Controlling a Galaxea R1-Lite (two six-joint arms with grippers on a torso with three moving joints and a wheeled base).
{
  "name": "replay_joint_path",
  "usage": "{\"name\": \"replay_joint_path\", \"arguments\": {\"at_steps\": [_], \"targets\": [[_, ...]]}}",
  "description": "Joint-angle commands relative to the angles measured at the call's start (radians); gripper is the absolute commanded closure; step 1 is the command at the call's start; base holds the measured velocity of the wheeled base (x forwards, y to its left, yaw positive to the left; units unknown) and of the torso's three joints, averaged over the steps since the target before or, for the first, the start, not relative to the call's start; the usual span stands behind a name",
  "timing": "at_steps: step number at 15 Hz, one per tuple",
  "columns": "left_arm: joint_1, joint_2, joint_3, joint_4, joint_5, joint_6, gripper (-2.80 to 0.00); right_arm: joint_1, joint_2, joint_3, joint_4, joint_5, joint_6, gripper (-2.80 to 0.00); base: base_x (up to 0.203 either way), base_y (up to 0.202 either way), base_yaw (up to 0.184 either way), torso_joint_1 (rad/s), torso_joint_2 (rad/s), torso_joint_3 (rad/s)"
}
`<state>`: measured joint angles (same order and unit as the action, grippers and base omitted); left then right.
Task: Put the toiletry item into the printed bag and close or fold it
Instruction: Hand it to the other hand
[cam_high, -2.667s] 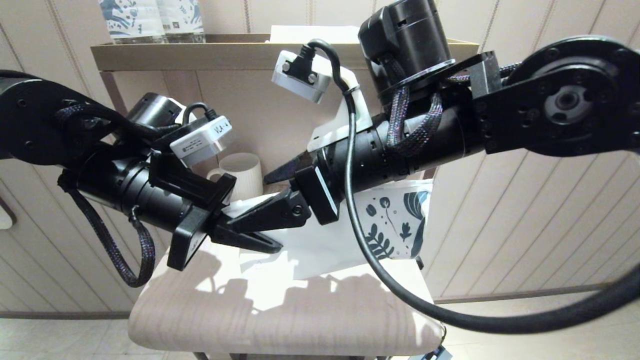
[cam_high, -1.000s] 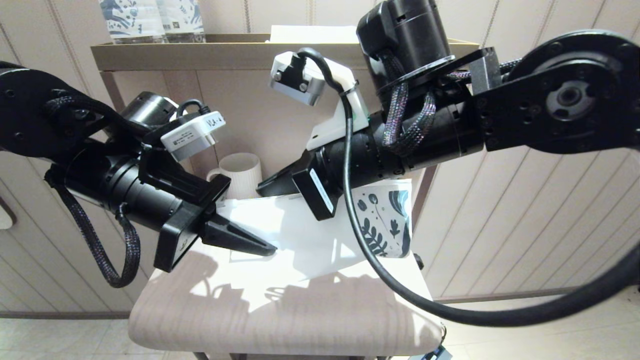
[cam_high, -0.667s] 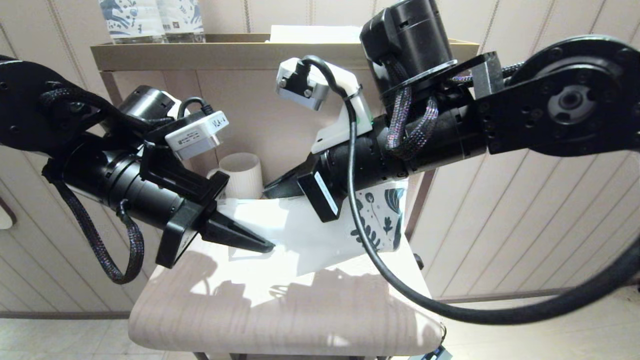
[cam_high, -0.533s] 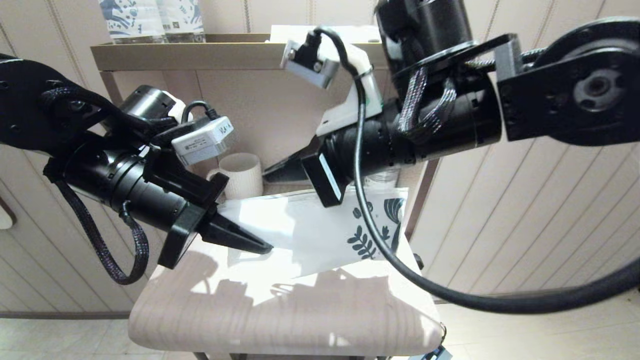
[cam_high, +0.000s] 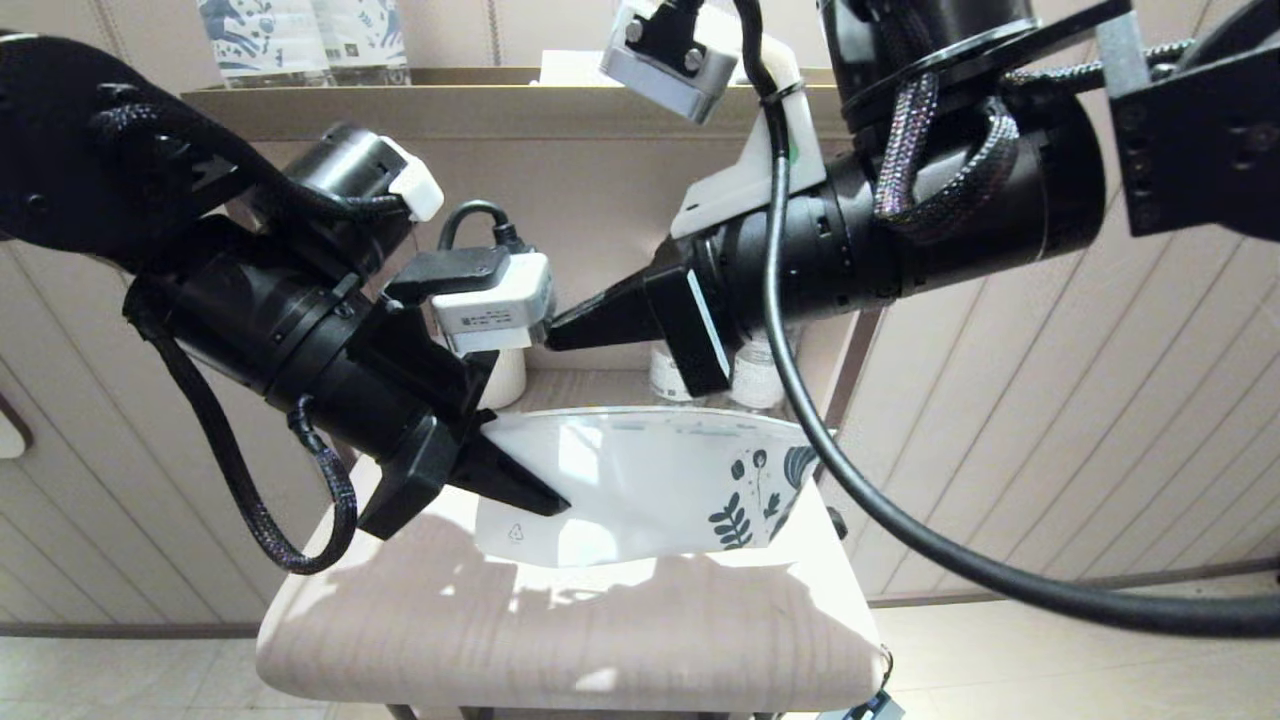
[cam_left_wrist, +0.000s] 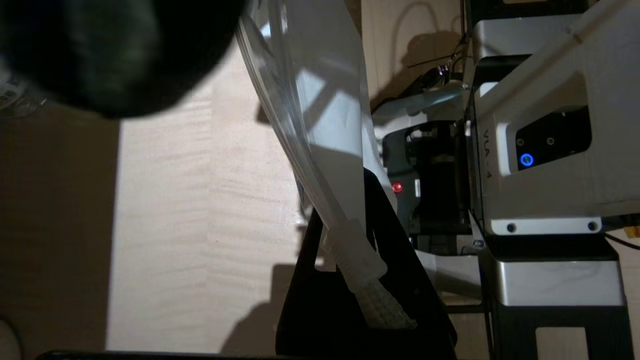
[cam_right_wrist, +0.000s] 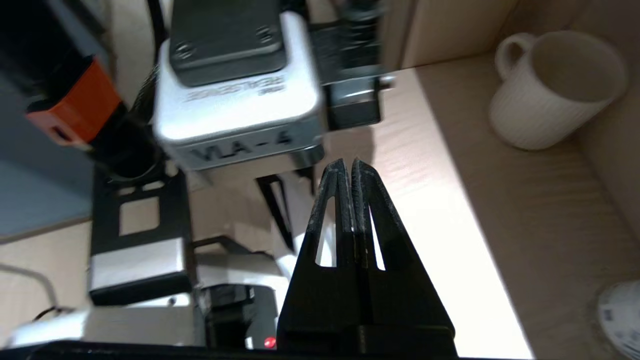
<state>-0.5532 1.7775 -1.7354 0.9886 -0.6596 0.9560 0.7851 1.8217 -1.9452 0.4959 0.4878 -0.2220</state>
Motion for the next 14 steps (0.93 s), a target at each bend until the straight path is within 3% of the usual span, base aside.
{"name": "replay_joint_path", "arguments": {"at_steps": [1, 6, 9, 14], "targets": [[-0.01, 0.03, -0.059, 0.09, 0.0, 0.011, 0.0, -0.002, 0.002, -0.008, 0.029, 0.056, -0.005, 0.0, 0.0, 0.0, 0.0, 0.0, 0.0, 0.0], [-0.013, 0.051, -0.046, 0.107, 0.003, 0.047, 0.0, -0.009, 0.013, -0.003, 0.076, 0.168, -0.028, 0.0, 0.0, 0.0, 0.0, 0.0, 0.0, 0.0], [-0.013, 0.05, -0.033, 0.108, 0.004, 0.05, 0.0, -0.009, 0.008, 0.008, 0.079, 0.172, -0.035, 0.0, 0.0, 0.0, 0.0, 0.0, 0.0, 0.0], [-0.013, 0.045, -0.01, 0.098, 0.001, 0.053, 0.0, -0.032, -0.001, 0.056, 0.103, 0.164, -0.118, 0.0, 0.0, 0.0, 0.0, 0.0, 0.0, 0.0]]}}
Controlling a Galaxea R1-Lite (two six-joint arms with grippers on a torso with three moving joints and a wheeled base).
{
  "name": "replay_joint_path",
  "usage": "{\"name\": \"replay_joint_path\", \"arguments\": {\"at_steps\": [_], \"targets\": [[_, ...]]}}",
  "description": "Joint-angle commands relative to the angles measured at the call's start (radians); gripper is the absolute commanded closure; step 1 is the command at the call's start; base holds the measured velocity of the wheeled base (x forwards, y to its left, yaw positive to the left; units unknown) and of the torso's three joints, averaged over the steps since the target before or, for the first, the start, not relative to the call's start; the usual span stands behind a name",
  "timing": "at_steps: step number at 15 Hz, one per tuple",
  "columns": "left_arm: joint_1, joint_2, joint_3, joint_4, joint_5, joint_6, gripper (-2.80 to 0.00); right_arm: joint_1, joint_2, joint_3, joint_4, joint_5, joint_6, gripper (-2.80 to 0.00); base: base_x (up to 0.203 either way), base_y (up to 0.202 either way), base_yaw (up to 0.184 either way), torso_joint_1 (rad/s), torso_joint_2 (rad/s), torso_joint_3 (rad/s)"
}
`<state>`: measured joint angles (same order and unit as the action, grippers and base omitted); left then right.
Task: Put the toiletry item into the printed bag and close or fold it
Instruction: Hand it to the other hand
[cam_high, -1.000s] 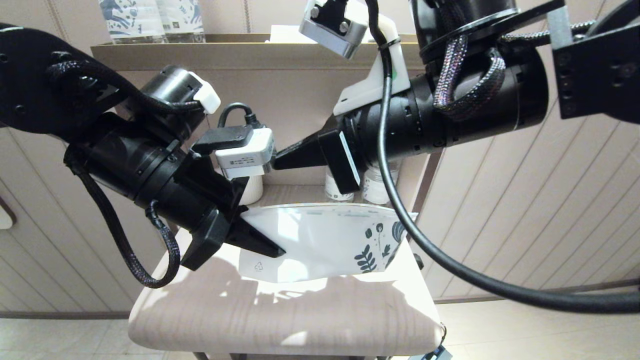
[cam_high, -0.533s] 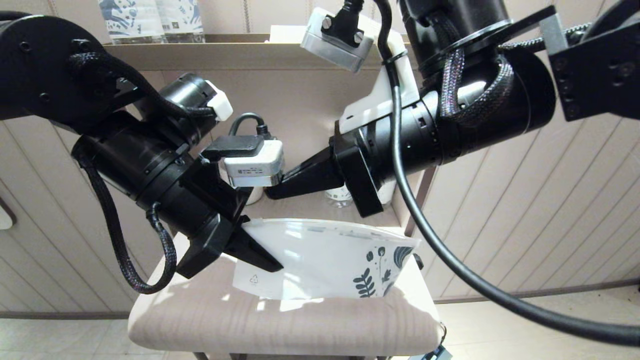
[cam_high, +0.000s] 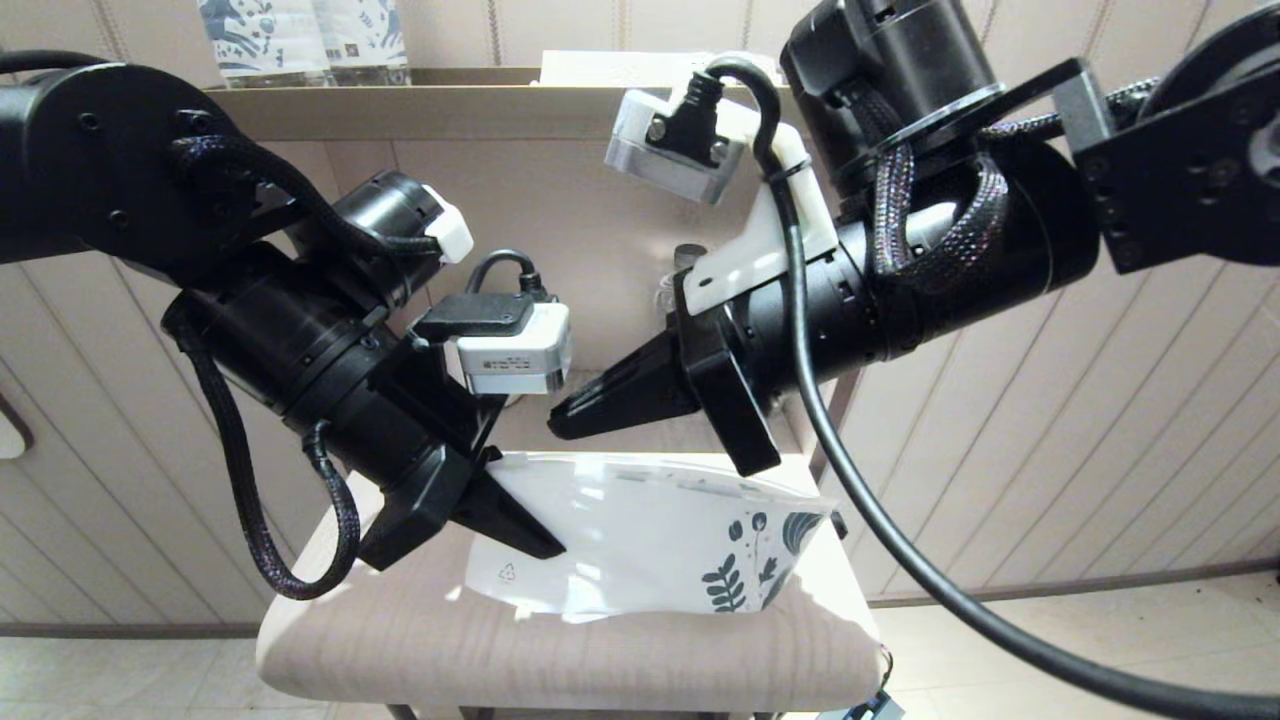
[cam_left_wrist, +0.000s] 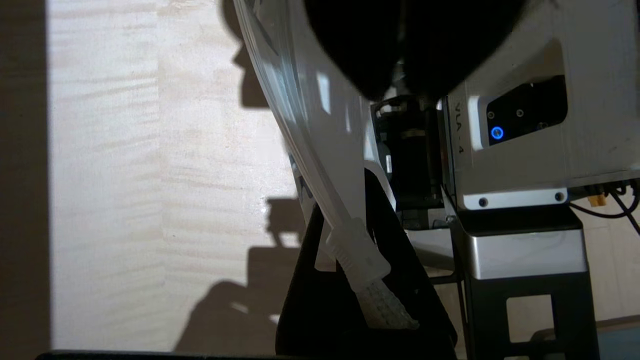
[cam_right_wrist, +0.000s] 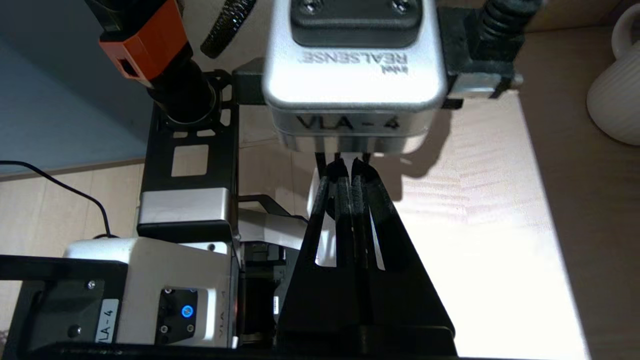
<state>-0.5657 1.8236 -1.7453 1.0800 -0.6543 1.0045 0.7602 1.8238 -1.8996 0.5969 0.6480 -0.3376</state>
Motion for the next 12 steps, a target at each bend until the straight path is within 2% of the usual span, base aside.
{"name": "replay_joint_path", "arguments": {"at_steps": [1, 4, 5, 9, 12], "targets": [[0.001, -0.006, 0.002, 0.006, -0.009, 0.003, 0.0, -0.01, -0.011, 0.021, -0.013, 0.001, 0.0, 0.0, 0.0, 0.0, 0.0, 0.0, 0.0, 0.0], [0.003, -0.023, 0.028, 0.002, -0.008, 0.002, 0.0, -0.009, -0.044, 0.09, -0.075, -0.057, -0.006, 0.0, 0.0, 0.0, 0.0, 0.0, 0.0, 0.0], [0.004, -0.025, 0.036, -0.004, -0.008, 0.002, 0.0, -0.009, -0.046, 0.093, -0.093, -0.06, -0.003, -2.8, 0.0, 0.0, 0.0, 0.0, 0.0, 0.0], [0.042, -0.065, 0.064, -0.009, -0.018, 0.004, 0.0, -0.01, -0.09, 0.14, -0.086, -0.058, -0.003, -2.8, 0.0, 0.0, 0.0, 0.0, 0.0, 0.0], [0.104, -0.104, 0.142, -0.072, -0.074, 0.002, 0.0, -0.037, -0.115, 0.194, -0.083, -0.057, 0.002, -2.8, 0.0, 0.0, 0.0, 0.0, 0.0, 0.0]]}}
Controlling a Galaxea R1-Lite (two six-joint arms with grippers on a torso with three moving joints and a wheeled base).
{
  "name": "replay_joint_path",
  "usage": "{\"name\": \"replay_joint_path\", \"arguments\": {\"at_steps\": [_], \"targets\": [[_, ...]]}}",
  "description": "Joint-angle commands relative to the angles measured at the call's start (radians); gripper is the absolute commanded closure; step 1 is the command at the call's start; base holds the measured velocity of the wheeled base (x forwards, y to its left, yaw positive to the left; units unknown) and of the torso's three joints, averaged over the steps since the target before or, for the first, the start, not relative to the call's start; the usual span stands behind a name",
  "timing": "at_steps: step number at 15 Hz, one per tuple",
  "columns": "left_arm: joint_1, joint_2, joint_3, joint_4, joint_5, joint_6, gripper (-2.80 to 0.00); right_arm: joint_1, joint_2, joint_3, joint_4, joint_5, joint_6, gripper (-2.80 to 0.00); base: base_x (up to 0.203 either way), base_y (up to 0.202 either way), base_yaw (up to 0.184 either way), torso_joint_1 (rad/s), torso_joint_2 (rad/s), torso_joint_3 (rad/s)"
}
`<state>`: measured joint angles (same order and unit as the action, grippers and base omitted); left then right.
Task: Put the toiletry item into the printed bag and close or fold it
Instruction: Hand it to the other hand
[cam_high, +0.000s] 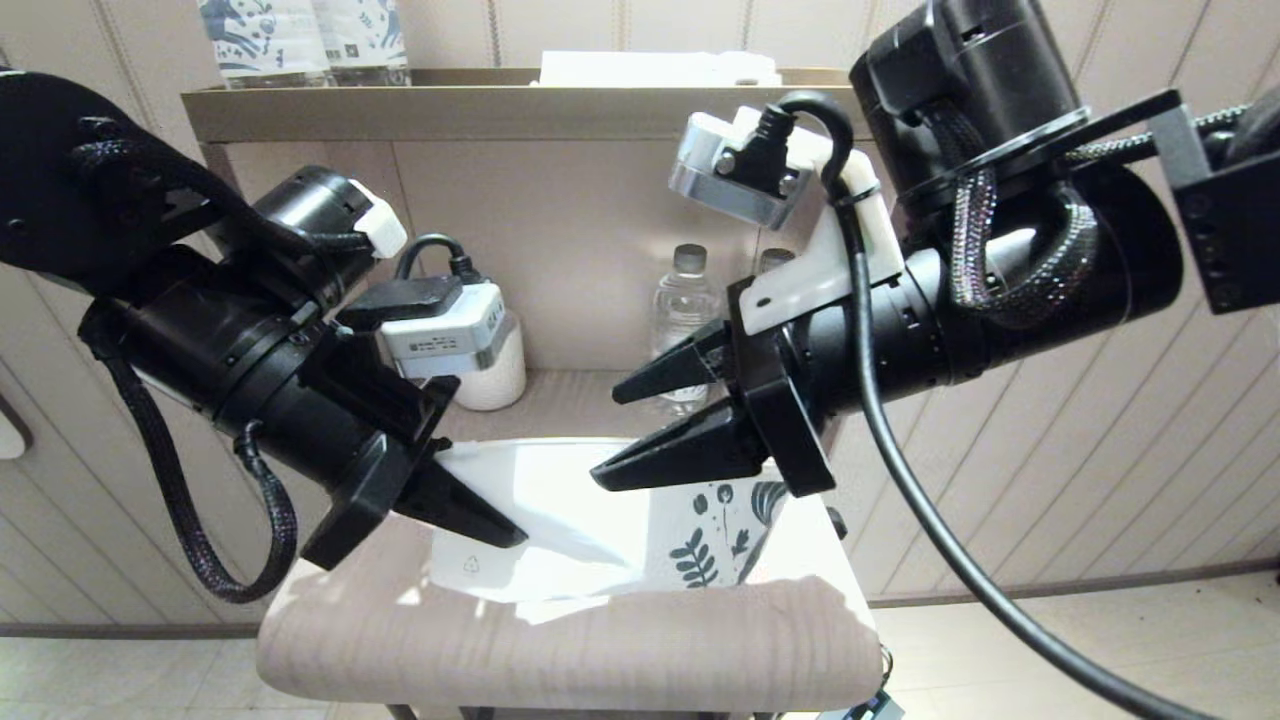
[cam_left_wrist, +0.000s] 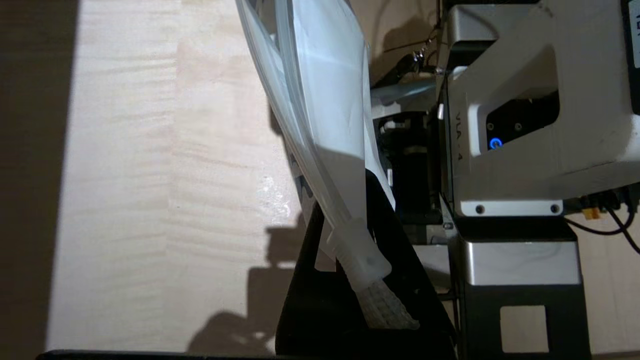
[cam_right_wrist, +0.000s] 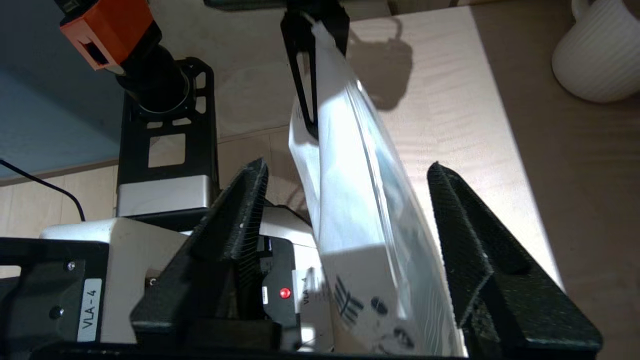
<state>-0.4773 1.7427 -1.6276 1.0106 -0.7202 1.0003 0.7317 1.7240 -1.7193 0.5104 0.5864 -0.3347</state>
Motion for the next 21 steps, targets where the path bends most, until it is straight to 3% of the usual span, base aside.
{"name": "replay_joint_path", "arguments": {"at_steps": [1, 3, 10, 15, 19, 21], "targets": [[0.03, -0.036, 0.055, -0.042, -0.024, 0.004, 0.0, -0.014, -0.015, 0.021, 0.005, 0.005, -0.001, -2.8, 0.0, 0.0, 0.0, 0.0, 0.0, 0.0], [0.044, -0.053, 0.095, -0.097, -0.047, 0.0, 0.0, -0.014, -0.011, 0.032, 0.022, 0.003, -0.004, -2.8, 0.0, 0.0, 0.0, 0.0, 0.0, 0.0], [0.043, -0.059, 0.091, -0.1, -0.068, 0.0, 0.0, -0.024, 0.051, 0.045, 0.022, 0.008, -0.012, -2.8, 0.0, 0.0, 0.0, 0.0, 0.0, 0.0], [0.043, -0.054, 0.1, -0.122, -0.071, 0.0, 0.0, -0.05, 0.064, 0.079, 0.015, 0.056, -0.042, -2.8, 0.0, 0.0, 0.0, 0.0, 0.0, 0.0], [0.043, -0.059, 0.126, -0.134, -0.077, 0.008, 0.0, -0.101, 0.03, 0.055, 0.011, 0.056, -0.044, -2.8, 0.0, 0.0, 0.0, 0.0, 0.0, 0.0], [0.035, -0.087, 0.173, -0.207, -0.081, 0.02, 0.0, -0.133, -0.007, 0.031, 0.011, 0.055, -0.044, -2.8, 0.0, 0.0, 0.0, 0.0, 0.0, 0.0]]}}
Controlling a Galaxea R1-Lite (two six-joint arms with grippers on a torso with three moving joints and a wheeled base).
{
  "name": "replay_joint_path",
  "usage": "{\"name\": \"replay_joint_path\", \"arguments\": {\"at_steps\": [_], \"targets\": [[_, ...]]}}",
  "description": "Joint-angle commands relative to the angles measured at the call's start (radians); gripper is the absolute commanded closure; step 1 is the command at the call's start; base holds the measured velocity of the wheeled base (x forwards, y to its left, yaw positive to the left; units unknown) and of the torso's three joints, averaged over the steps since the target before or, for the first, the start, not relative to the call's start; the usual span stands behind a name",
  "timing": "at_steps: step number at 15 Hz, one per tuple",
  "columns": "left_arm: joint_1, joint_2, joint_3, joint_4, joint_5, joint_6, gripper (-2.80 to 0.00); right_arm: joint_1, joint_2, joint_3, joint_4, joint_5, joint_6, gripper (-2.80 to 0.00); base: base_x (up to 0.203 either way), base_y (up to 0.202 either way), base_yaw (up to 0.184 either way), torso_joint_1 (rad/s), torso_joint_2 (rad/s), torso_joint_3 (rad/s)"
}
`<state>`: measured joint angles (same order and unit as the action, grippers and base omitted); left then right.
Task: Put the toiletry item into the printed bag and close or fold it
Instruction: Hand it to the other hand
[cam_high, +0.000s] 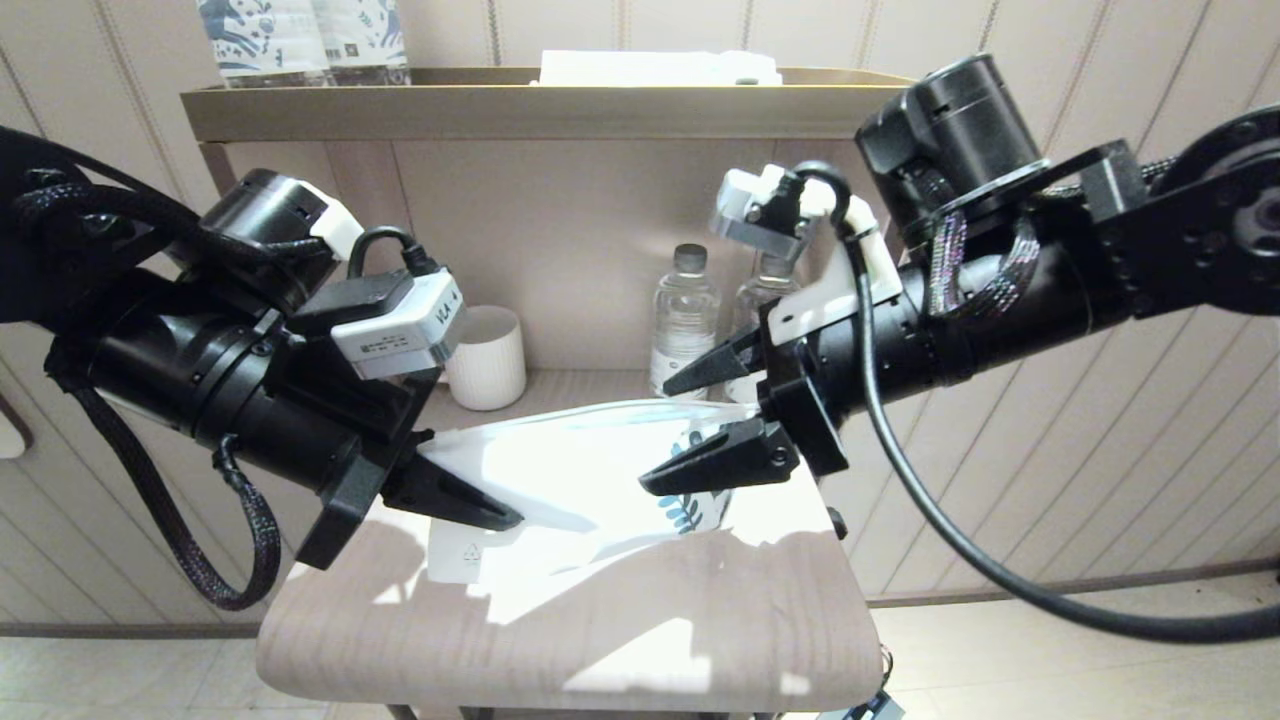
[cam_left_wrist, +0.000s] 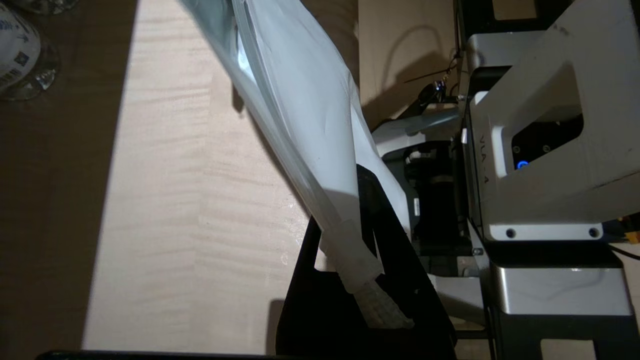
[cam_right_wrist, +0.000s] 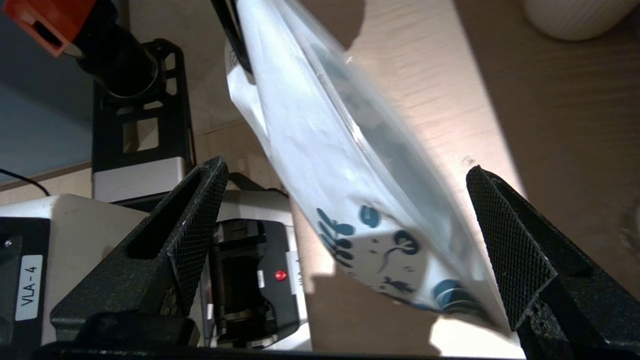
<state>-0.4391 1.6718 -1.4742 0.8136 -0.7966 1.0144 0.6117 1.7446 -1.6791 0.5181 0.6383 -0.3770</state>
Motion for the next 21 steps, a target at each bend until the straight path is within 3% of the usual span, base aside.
{"name": "replay_joint_path", "arguments": {"at_steps": [1, 4, 7, 14, 21], "targets": [[-0.016, -0.035, 0.059, -0.057, -0.005, 0.013, 0.0, -0.026, -0.042, -0.012, 0.004, 0.003, -0.003, -2.8, 0.0, 0.0, 0.0, 0.0, 0.0, 0.0], [-0.057, -0.097, 0.183, -0.21, -0.003, 0.06, 0.0, -0.048, -0.057, 0.017, 0.011, 0.004, -0.03, -2.8, 0.0, 0.0, 0.0, 0.0, 0.0, 0.0], [-0.061, -0.135, 0.244, -0.289, -0.004, 0.114, 0.0, -0.047, -0.059, 0.032, 0.005, 0.043, -0.031, -2.8, 0.0, 0.0, 0.0, 0.0, 0.0, 0.0], [-0.058, -0.13, 0.244, -0.307, -0.009, 0.13, 0.0, -0.046, -0.11, 0.104, 0.019, 0.148, -0.031, -2.8, 0.0, 0.0, 0.0, 0.0, 0.0, 0.0], [-0.058, -0.104, 0.219, -0.306, -0.009, 0.125, 0.0, -0.016, -0.143, 0.153, 0.017, 0.195, -0.034, -2.8, 0.0, 0.0, 0.0, 0.0, 0.0, 0.0]]}}
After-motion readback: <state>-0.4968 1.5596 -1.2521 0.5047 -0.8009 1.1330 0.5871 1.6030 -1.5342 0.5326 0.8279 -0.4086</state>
